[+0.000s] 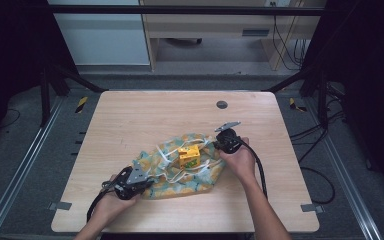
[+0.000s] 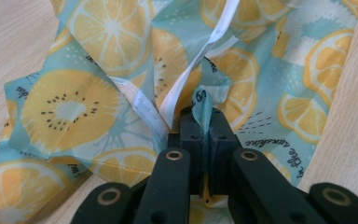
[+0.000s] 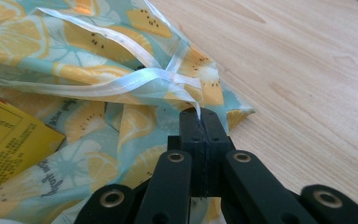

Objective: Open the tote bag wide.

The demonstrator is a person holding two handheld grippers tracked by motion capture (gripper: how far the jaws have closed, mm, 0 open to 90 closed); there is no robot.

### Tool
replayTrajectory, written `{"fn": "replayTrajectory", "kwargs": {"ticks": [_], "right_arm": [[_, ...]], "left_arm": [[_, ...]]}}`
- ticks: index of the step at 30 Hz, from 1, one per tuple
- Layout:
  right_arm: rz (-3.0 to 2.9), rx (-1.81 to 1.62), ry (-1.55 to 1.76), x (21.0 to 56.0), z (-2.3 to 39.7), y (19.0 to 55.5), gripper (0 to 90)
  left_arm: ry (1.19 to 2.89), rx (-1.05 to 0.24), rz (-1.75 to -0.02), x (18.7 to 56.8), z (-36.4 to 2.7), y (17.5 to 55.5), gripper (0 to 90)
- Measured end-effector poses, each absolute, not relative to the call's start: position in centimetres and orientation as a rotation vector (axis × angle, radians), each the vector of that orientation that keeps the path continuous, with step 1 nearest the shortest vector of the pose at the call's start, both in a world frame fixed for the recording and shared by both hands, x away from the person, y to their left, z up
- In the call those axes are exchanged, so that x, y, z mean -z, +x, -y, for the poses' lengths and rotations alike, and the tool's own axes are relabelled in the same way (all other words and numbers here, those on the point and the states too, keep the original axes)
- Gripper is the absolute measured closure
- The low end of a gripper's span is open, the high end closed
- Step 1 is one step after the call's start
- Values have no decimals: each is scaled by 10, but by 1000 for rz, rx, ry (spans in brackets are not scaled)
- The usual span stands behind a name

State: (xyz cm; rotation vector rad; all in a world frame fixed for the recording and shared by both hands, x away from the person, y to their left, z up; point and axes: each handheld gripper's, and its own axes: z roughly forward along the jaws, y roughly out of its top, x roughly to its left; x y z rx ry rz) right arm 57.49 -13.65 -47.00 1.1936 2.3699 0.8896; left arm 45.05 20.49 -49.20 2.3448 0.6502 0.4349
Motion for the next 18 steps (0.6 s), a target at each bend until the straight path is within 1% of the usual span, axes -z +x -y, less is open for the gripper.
{"fn": "replayTrajectory", "kwargs": {"ticks": [13,15,17,18], "right_arm": [[-2391,-860,1217,478,137,573,893],[-2383,-870,1226,476,138,572,858],[-2375,-884,1226,473,139,570,771],[-2363,-884,1216,472,140,568,722]], "left_arm": [[2348,-432,-642,492,-206,450,871],[2345,-440,-644,492,-207,450,856],[2326,-444,-651,491,-208,449,805],[2310,-444,-645,489,-209,448,762]]}}
